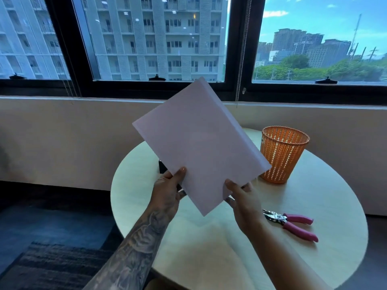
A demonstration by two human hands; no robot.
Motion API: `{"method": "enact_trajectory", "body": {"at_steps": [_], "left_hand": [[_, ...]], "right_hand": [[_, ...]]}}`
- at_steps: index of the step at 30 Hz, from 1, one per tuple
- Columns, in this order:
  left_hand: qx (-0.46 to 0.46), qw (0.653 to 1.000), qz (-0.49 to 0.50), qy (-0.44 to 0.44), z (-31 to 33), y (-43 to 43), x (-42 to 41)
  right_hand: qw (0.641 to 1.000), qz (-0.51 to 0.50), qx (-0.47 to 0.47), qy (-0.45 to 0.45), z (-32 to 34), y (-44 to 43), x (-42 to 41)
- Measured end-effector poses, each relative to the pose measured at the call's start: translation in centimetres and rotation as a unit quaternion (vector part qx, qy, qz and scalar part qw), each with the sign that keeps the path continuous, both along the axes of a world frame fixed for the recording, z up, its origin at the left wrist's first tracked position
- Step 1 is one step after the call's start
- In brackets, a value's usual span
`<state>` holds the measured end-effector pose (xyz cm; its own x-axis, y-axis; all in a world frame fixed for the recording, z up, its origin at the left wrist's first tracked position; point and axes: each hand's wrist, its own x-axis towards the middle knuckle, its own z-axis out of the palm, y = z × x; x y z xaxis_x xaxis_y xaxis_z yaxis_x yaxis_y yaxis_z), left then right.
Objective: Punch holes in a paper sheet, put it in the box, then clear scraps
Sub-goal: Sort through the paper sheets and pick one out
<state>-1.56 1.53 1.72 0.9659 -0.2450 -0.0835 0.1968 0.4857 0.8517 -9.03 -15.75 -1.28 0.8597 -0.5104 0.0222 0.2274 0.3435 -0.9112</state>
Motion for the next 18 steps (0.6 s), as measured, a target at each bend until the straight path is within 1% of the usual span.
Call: {"method": "enact_trajectory", "body": {"at_steps": [2, 3, 6, 8, 9, 12, 13, 14, 18], "left_hand": [[0.021, 0.999, -0.046, -0.017, 0.0, 0.6, 0.0], [0.018, 0.998, -0.064, -0.023, 0.3, 1.2, 0.2], [-0.046, 0.996, -0.070, -0.014, 1.7, 4.5, 2.3], [-0.050, 0.995, -0.074, -0.040, 2.6, 6.9, 3.6], [-0.025, 0.995, -0.079, -0.059, 2.9, 7.6, 4.0], [0.122, 0.983, -0.073, -0.118, 2.9, 8.1, 4.9], [0.151, 0.978, -0.066, -0.130, 2.8, 7.9, 5.1], [0.164, 0.975, -0.052, -0.144, 2.7, 7.7, 5.3], [0.145, 0.970, 0.048, -0.190, 3.4, 5.8, 5.0]], "right_hand": [[0.999, -0.025, 0.027, -0.001, 0.6, -0.5, 0.2], [0.999, -0.038, 0.026, -0.001, 1.0, -1.1, 0.2], [0.996, -0.084, -0.024, 0.008, 1.8, -3.5, -0.7], [0.994, -0.094, -0.058, 0.024, 2.6, -4.7, -1.5], [0.993, -0.091, -0.075, 0.031, 2.9, -5.0, -1.9], [0.988, -0.067, -0.138, 0.032, 3.7, -5.2, -2.3], [0.985, -0.063, -0.158, 0.023, 4.0, -5.0, -2.3], [0.982, -0.062, -0.176, 0.014, 4.2, -4.9, -2.2], [0.976, -0.072, -0.203, -0.028, 5.6, -4.3, -1.8]]}}
